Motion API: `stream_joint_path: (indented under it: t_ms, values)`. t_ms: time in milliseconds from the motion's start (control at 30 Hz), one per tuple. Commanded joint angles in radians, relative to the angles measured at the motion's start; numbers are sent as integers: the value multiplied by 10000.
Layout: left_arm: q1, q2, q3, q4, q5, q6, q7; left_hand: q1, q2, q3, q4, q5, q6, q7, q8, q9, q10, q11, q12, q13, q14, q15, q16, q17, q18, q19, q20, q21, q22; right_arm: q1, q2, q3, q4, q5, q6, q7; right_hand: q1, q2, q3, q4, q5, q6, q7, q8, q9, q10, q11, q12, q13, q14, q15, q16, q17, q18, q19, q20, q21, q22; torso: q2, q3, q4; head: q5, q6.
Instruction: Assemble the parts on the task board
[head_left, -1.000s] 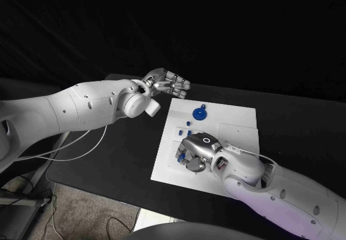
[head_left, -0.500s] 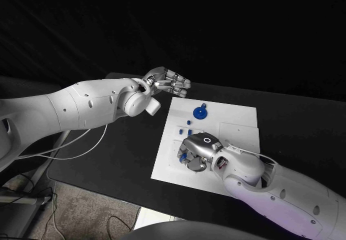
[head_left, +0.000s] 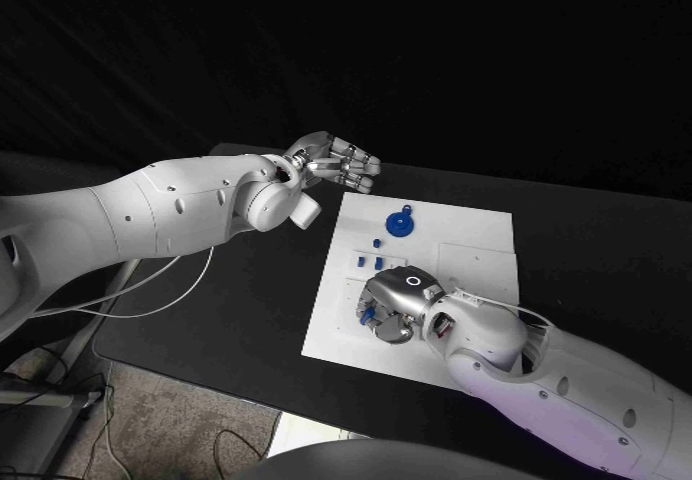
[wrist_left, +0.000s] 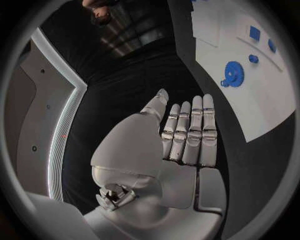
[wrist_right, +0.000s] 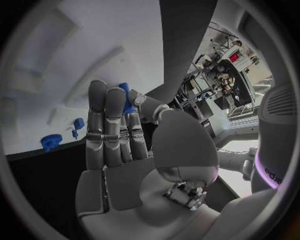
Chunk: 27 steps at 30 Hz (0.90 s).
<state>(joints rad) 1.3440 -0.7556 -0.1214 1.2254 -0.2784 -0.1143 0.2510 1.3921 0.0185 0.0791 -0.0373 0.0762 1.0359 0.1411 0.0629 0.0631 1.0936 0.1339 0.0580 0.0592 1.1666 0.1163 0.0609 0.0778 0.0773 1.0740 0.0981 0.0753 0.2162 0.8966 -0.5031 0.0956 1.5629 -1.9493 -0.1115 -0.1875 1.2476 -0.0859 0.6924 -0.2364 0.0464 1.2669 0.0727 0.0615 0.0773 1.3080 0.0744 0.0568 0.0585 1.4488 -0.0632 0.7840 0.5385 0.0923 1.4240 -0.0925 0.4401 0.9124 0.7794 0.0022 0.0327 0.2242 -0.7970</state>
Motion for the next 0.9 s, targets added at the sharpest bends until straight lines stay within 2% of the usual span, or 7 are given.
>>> stream_joint_path:
  t_ms: [33,400,900]
  values:
    - [5,3,4,14,18,95,103,64,65,3,-76,57,11,6,7,1,-45,27,38,-6,-48,20,21,6,5,67,25,9,-35,-14,-6,-28,-13,-167,253,-53,11,82,5,-67,20,73,25,33,9,556,-522,44,18,-13,-66,-61,12,195,36,-18,-62,8,-1,3,1,-1,9]
    - [5,-12,4,22,2,102,108,64,65,3,-76,57,11,6,7,1,-45,27,38,-6,-48,20,21,6,5,67,25,9,-35,-14,1,-126,-61,-367,269,-144,9,101,-14,-102,18,73,24,33,10,554,-521,43,17,-13,-66,-63,22,195,49,-20,-105,63,2,7,0,29,-34]
    - [6,80,4,42,1,165,78,64,65,3,-76,57,11,6,7,1,-45,27,38,-6,-48,20,21,6,5,67,25,9,-35,-14,157,-363,-29,-1129,346,-259,-19,17,92,-119,26,123,14,32,5,590,-528,47,18,-6,-67,-42,62,195,33,-20,-113,244,0,-9,2,65,-67]
